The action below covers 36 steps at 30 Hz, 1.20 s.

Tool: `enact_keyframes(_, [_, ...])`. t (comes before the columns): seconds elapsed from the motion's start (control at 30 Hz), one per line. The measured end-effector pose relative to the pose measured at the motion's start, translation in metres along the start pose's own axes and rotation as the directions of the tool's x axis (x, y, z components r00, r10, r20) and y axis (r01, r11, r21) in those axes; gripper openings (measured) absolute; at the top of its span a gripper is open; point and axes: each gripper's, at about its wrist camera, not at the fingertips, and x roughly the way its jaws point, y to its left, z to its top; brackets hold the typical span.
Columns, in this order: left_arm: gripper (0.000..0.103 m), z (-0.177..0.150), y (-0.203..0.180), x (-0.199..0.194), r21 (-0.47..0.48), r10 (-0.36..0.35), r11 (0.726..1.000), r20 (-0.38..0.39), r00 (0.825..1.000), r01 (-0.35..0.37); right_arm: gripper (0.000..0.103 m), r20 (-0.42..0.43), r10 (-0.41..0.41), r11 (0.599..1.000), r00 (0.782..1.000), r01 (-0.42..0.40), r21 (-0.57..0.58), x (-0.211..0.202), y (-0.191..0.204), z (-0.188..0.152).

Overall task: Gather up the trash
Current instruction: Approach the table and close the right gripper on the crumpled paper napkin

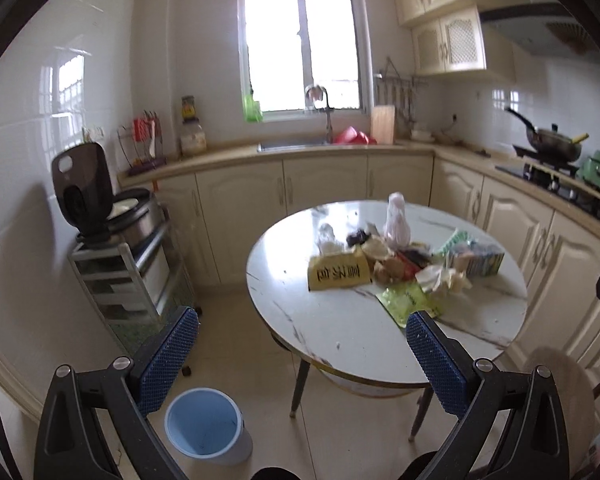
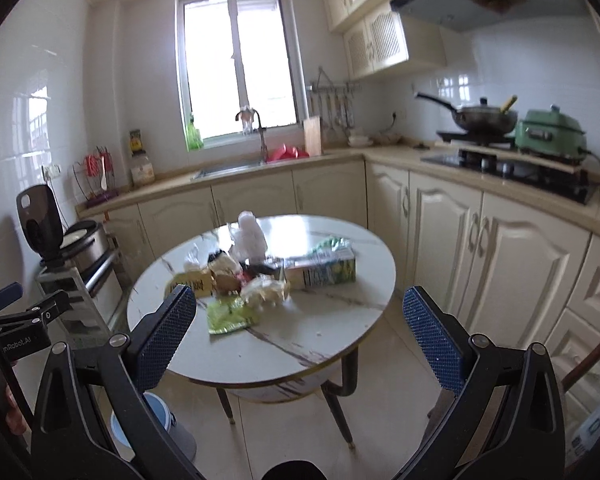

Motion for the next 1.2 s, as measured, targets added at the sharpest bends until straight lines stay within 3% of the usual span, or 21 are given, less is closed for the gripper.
enact_keyframes(0.27, [0.102, 0.042, -0.005, 0.104, 0.037, -0.039, 0.998, -0.154, 0.987, 0.045, 0.103, -0.153, 0.046, 0.998, 0.987, -0.053, -0.041, 0.092, 0.005, -0.016])
enact_keyframes(0.47, [0.102, 0.085, 0.005, 0.194, 0.024, -0.074, 0.996, -0.217, 0.973, 0.081, 0.103, -0.276, 0.103, 0.993, 0.956, -0.115, -0.030, 0.172, 0.026, -0.017])
enact_keyframes(0.7, [0.102, 0.129, 0.012, 0.294, 0.052, -0.035, 0.997, -0.272, 0.962, 0.051, 0.103, -0.385, 0.097, 0.995, 0.918, -0.085, 0.049, 0.249, 0.029, -0.014])
enact_keyframes(0.8, [0.102, 0.144, 0.006, 0.336, 0.055, -0.032, 0.997, -0.318, 0.947, 0.053, 0.102, -0.420, 0.105, 0.993, 0.901, -0.075, 0.086, 0.268, 0.024, -0.017])
enact_keyframes(0.9, [0.102, 0.161, 0.002, 0.378, 0.030, -0.063, 0.997, -0.332, 0.941, 0.077, 0.085, -0.421, 0.141, 0.989, 0.896, -0.104, 0.108, 0.277, 0.022, -0.016])
enact_keyframes(0.97, [0.102, 0.166, 0.001, 0.396, 0.026, -0.085, 0.995, -0.337, 0.938, 0.099, 0.079, -0.426, 0.145, 0.989, 0.893, -0.114, 0.097, 0.281, 0.025, -0.015])
enact_keyframes(1.0, [0.102, 0.171, 0.001, 0.409, 0.028, -0.084, 0.995, -0.349, 0.934, 0.100, 0.067, -0.431, 0.149, 0.988, 0.890, -0.122, 0.089, 0.283, 0.026, -0.015])
enact_keyframes(1.1, [0.101, 0.179, 0.000, 0.429, 0.014, -0.100, 0.994, -0.361, 0.927, 0.113, 0.045, -0.436, 0.172, 0.985, 0.883, -0.156, 0.073, 0.283, 0.027, -0.016])
enact_keyframes(1.2, [0.101, 0.183, -0.007, 0.433, -0.007, -0.173, 0.983, -0.345, 0.922, 0.182, 0.040, -0.428, 0.175, 0.985, 0.887, -0.158, 0.075, 0.276, 0.021, -0.017])
